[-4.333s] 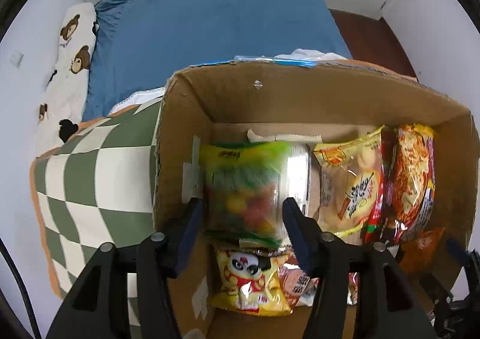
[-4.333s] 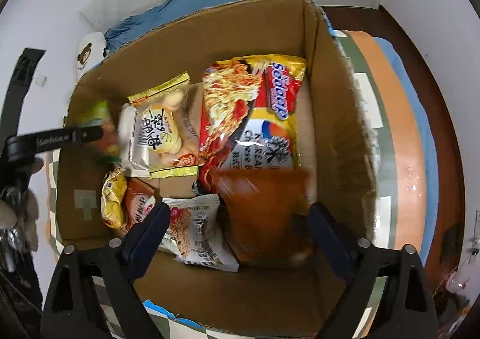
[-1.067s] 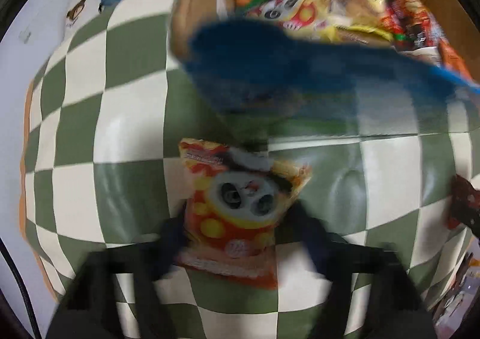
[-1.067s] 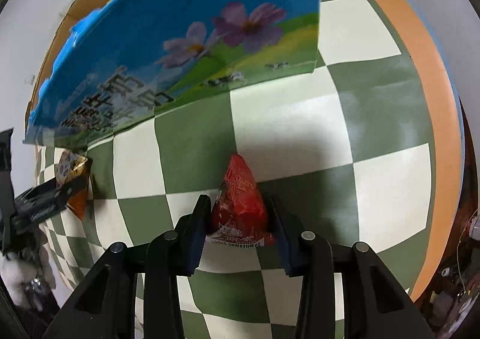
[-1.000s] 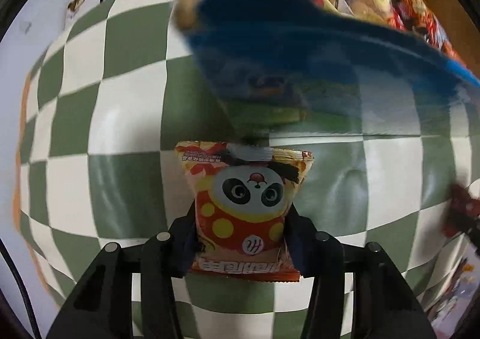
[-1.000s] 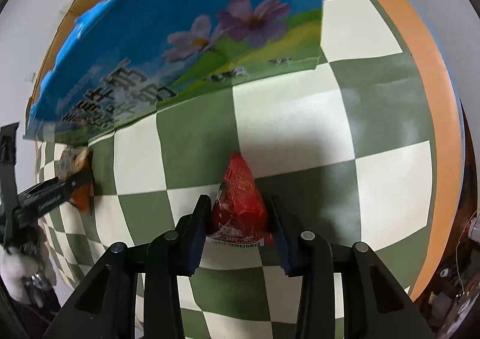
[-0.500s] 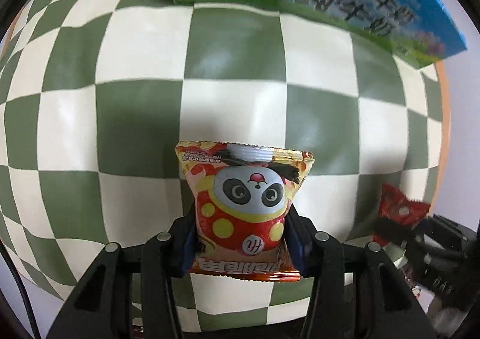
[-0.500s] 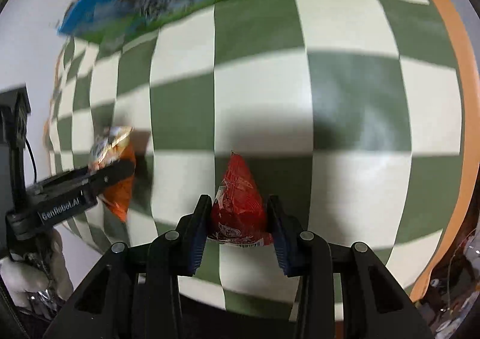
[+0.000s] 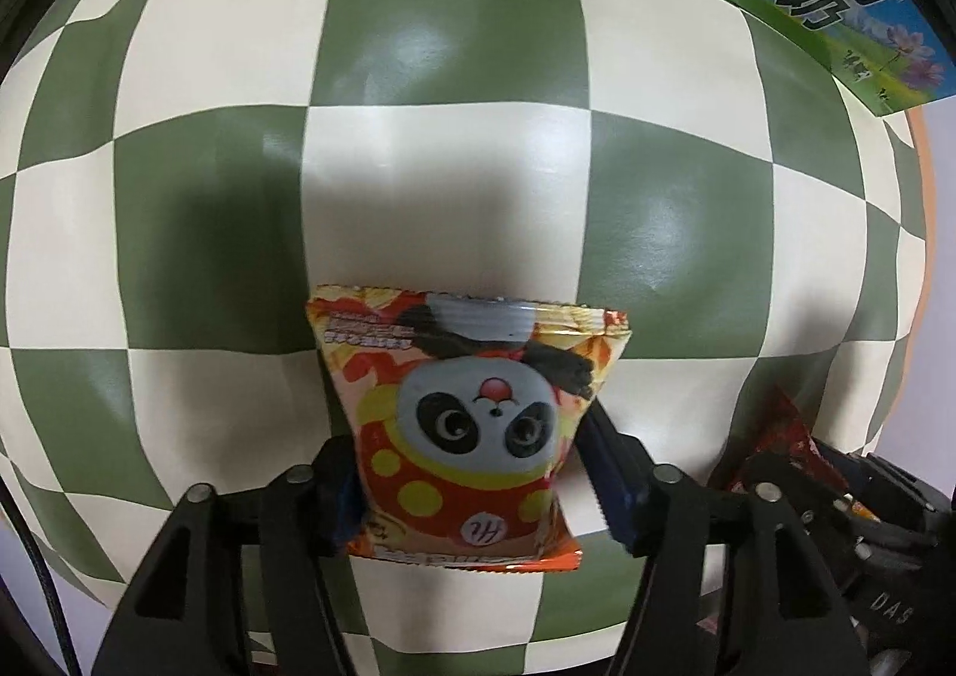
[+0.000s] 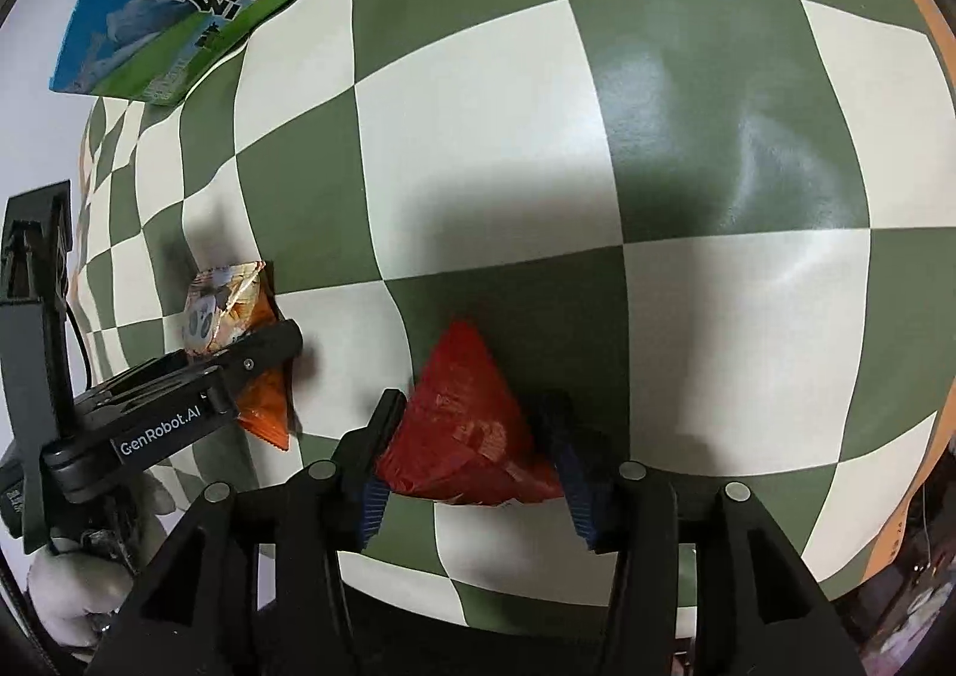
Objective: Organize snacks
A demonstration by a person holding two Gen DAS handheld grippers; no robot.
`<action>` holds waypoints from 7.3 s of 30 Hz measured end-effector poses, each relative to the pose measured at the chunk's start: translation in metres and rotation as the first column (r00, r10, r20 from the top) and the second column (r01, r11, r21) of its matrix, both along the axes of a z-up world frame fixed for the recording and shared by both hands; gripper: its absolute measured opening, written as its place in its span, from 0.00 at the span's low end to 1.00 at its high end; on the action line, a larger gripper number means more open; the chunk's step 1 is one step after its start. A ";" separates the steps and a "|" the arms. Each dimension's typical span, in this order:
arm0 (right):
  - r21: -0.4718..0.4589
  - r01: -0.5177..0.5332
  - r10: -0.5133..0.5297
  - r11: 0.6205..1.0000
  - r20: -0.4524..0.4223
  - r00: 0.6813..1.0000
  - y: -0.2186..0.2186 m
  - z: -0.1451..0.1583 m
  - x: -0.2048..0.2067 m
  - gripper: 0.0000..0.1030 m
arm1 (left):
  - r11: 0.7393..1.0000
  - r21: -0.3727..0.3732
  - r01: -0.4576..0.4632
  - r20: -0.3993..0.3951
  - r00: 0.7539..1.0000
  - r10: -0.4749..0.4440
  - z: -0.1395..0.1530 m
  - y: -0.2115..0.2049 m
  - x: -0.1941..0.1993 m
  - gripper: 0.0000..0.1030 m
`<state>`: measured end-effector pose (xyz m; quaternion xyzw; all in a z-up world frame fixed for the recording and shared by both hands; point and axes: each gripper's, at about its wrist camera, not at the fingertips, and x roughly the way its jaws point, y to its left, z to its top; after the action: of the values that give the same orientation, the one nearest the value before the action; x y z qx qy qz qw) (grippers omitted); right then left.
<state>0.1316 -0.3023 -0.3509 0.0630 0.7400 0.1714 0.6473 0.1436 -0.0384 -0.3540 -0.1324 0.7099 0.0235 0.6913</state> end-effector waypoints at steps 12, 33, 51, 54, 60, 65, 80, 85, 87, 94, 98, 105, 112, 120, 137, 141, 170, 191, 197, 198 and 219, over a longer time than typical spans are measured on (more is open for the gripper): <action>-0.081 -0.029 0.033 0.996 0.047 0.998 0.027 -0.007 -0.009 0.50 | 0.998 0.071 0.000 0.035 0.999 -0.002 0.006 -0.011 -0.009 0.52; 0.107 -0.028 -0.003 0.994 0.274 0.962 0.017 0.111 0.020 0.36 | 0.998 -0.033 0.049 0.298 0.954 -0.037 0.157 -0.022 0.019 0.43; 0.135 -0.069 0.005 0.988 0.425 0.905 0.040 0.191 0.223 0.36 | 0.993 -0.103 0.056 0.246 0.969 -0.029 0.186 0.023 0.233 0.43; 0.130 -0.068 0.014 0.989 0.378 0.926 0.051 0.166 0.246 0.36 | 0.994 -0.098 0.045 0.195 0.981 -0.025 0.166 0.028 0.254 0.43; 0.120 -0.054 0.015 0.991 0.300 0.954 0.061 0.120 0.272 0.36 | 0.994 -0.098 0.040 0.100 0.994 -0.030 0.127 0.030 0.278 0.43; 0.146 -0.047 0.009 0.988 0.252 0.968 0.062 0.101 0.282 0.36 | 0.993 -0.112 0.030 0.069 0.997 -0.023 0.110 0.031 0.282 0.44; 0.057 -0.001 -0.015 0.998 0.273 0.962 0.044 0.106 0.285 0.81 | 0.999 -0.025 0.046 0.170 0.985 -0.041 0.133 0.019 0.267 0.82; -0.045 0.006 0.009 0.999 0.326 0.945 0.033 0.119 0.279 0.89 | 0.991 0.111 0.073 0.244 0.965 -0.099 0.150 0.012 0.248 0.97; -0.076 0.007 0.020 0.997 0.348 0.937 0.029 0.124 0.275 0.90 | 0.991 0.119 0.066 0.256 0.962 -0.095 0.152 0.012 0.239 0.97; -0.143 0.021 0.037 0.990 0.387 0.921 0.017 0.134 0.266 0.94 | 0.994 0.095 0.044 0.283 0.956 -0.070 0.159 0.019 0.221 0.97; -0.157 0.028 0.038 0.987 0.405 0.914 0.010 0.140 0.264 0.94 | 0.993 0.112 0.039 0.309 0.948 -0.072 0.167 0.018 0.216 0.97; -0.148 0.043 0.027 0.988 0.441 0.897 0.007 0.155 0.254 0.94 | 0.989 0.147 0.030 0.375 0.923 -0.084 0.192 0.015 0.200 0.97; -0.129 0.084 -0.002 0.988 0.533 0.846 -0.007 0.196 0.222 0.94 | 0.972 0.236 -0.018 0.474 0.875 -0.099 0.233 0.011 0.164 0.97; -0.091 0.086 -0.012 0.992 0.615 0.789 -0.026 0.251 0.164 0.95 | 0.972 0.227 -0.056 0.553 0.829 -0.082 0.274 0.002 0.107 0.97; -0.034 0.079 -0.030 0.996 0.724 0.689 -0.057 0.366 0.043 0.97 | 0.977 0.201 -0.074 0.621 0.781 -0.069 0.353 -0.013 0.002 0.97; -0.028 0.070 -0.027 0.997 0.729 0.684 -0.061 0.384 0.028 0.97 | 0.979 0.191 -0.073 0.609 0.791 -0.060 0.365 -0.013 -0.014 0.97; -0.044 0.072 -0.014 0.996 0.756 0.654 -0.055 0.404 0.012 0.99 | 0.969 0.227 -0.100 0.626 0.777 -0.066 0.372 -0.017 -0.022 1.00; -0.105 0.135 -0.016 0.985 0.730 0.683 -0.046 0.371 0.063 0.99 | 0.962 0.246 -0.118 0.606 0.794 -0.058 0.358 -0.008 0.017 1.00; -0.108 0.142 -0.019 0.984 0.728 0.685 -0.049 0.370 0.061 0.99 | 0.964 0.242 -0.113 0.605 0.794 -0.059 0.357 -0.009 0.017 1.00; -0.107 0.143 -0.020 0.984 0.729 0.684 -0.049 0.370 0.061 0.99 | 0.963 0.244 -0.114 0.606 0.793 -0.060 0.357 -0.009 0.017 1.00; -0.100 0.145 -0.026 0.984 0.732 0.681 -0.051 0.375 0.056 0.99 | 0.967 0.237 -0.098 0.609 0.790 -0.069 0.360 -0.014 0.016 1.00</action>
<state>0.1877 -0.3534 0.0241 -0.0242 0.4294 0.0958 0.8977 0.1592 -0.0520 0.0055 -0.0479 0.4373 0.0759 0.8948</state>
